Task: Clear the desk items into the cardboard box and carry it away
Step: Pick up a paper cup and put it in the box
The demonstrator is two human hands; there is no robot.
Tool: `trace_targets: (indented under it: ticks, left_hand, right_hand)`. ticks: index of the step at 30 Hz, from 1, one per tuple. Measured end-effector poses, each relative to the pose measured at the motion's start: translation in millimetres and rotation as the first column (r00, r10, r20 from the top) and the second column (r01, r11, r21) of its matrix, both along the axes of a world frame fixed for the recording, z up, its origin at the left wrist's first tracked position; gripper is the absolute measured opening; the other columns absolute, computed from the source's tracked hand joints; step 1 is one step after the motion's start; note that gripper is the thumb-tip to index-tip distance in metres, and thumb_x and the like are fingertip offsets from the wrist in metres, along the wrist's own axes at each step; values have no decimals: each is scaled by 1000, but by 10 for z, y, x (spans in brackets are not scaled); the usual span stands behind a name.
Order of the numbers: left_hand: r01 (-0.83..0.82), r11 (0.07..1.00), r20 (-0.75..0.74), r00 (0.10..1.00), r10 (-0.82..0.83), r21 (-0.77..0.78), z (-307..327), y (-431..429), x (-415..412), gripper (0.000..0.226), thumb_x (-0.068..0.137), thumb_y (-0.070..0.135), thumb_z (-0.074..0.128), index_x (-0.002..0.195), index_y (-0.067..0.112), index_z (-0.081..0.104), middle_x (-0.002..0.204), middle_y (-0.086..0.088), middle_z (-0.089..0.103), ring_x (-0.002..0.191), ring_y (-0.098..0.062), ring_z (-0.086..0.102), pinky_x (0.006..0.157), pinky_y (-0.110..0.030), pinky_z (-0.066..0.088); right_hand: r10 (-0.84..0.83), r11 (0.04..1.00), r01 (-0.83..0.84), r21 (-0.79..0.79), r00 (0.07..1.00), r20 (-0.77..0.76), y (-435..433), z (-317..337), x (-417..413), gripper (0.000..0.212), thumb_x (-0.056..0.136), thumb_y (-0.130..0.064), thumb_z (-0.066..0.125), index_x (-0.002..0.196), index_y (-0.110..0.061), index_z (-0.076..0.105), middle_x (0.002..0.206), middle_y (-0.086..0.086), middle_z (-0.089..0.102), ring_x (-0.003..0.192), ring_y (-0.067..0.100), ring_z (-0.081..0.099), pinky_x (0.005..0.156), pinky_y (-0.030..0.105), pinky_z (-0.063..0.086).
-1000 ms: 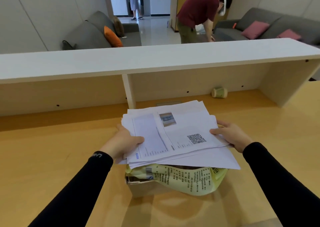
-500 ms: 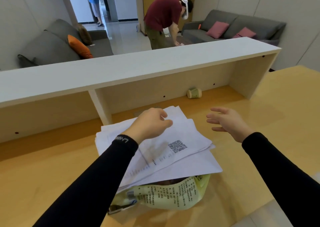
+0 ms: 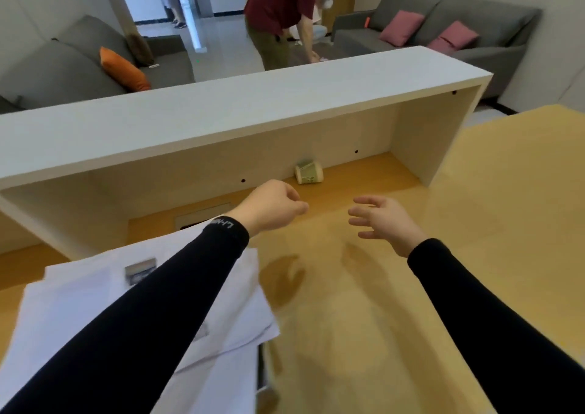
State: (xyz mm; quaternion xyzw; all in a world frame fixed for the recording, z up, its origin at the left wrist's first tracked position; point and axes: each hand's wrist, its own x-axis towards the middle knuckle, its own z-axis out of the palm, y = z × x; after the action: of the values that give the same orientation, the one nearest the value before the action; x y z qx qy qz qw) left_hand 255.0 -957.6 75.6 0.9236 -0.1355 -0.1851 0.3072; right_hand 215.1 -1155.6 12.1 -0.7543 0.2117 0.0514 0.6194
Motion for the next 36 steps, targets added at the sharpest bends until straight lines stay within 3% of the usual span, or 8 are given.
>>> trace_targets:
  ticks: [8, 16, 19, 23, 25, 28, 33, 36]
  left_hand:
    - [-249, 969, -128, 961, 247, 3, -456, -755, 566, 39, 90, 30, 58, 126, 13, 56, 125, -4, 59, 109, -20, 56, 87, -28, 44]
    - [-576, 791, -430, 780, 455, -208, -849, -916, 1196, 43, 91, 25, 58, 132, 15, 51, 141, -5, 49, 128, -22, 46, 103, -31, 38]
    - [-623, 730, -448, 758, 474, -282, -943, -1010, 1416, 26, 91, 18, 56, 116, 15, 62, 126, -4, 61, 115, -21, 55, 83, -27, 43]
    - [-629, 704, -507, 747, 430, -329, -1126, -1128, 1641, 45, 86, 14, 59, 129, 19, 49, 122, 6, 60, 108, -10, 56, 74, -14, 45]
    - [-643, 676, -528, 738, 421, -360, -1176, -1191, 1695, 44, 86, 1, 53, 125, 21, 47, 105, 5, 63, 85, -2, 57, 52, -4, 45]
    - [-699, 587, -544, 703, 459, -408, -1236, -1237, 1704, 58, 84, -6, 49, 137, 16, 43, 115, -10, 64, 74, -9, 59, 41, -10, 44]
    - [-691, 659, -402, 717, 569, -299, -1219, -1214, 1553, 47, 85, 10, 58, 131, 16, 50, 122, -13, 62, 101, -25, 62, 75, -26, 49]
    - [-647, 709, -313, 760, 569, -281, -985, -1067, 1380, 29, 87, 14, 54, 116, 16, 56, 110, -12, 66, 92, -25, 63, 80, -34, 50]
  right_hand:
    - [100, 993, -95, 74, 992, -71, -488, -392, 835, 43, 90, -17, 55, 132, -12, 48, 120, 10, 60, 103, 21, 61, 82, 34, 52]
    - [183, 980, -183, 81, 983, 4, -438, -598, 1547, 50, 92, -7, 46, 140, -20, 41, 144, 4, 45, 129, 19, 45, 105, 33, 40]
    - [199, 974, -200, 103, 980, 18, -424, -693, 1773, 55, 93, -11, 49, 145, -22, 32, 146, 0, 43, 128, 15, 44, 101, 26, 37]
    - [198, 953, -186, 240, 980, -27, -405, -820, 2026, 69, 90, -9, 53, 149, -23, 19, 137, -4, 46, 122, 18, 48, 94, 28, 40]
    - [215, 944, -195, 267, 976, -47, -399, -846, 2076, 67, 91, -8, 52, 148, -22, 21, 132, -6, 49, 113, 16, 52, 86, 23, 43]
    - [239, 948, -222, 226, 970, -49, -394, -853, 2029, 49, 92, -10, 52, 139, -16, 39, 113, -5, 55, 89, 10, 57, 65, 9, 48]
    - [199, 963, -188, 194, 979, -40, -372, -830, 1818, 10, 91, -26, 56, 101, -23, 53, 100, -1, 62, 91, 17, 59, 84, 29, 46]
    - [203, 951, -200, 235, 979, 12, -231, -666, 1642, 6, 90, -30, 56, 85, -26, 56, 96, -2, 67, 85, 12, 62, 87, 36, 52]
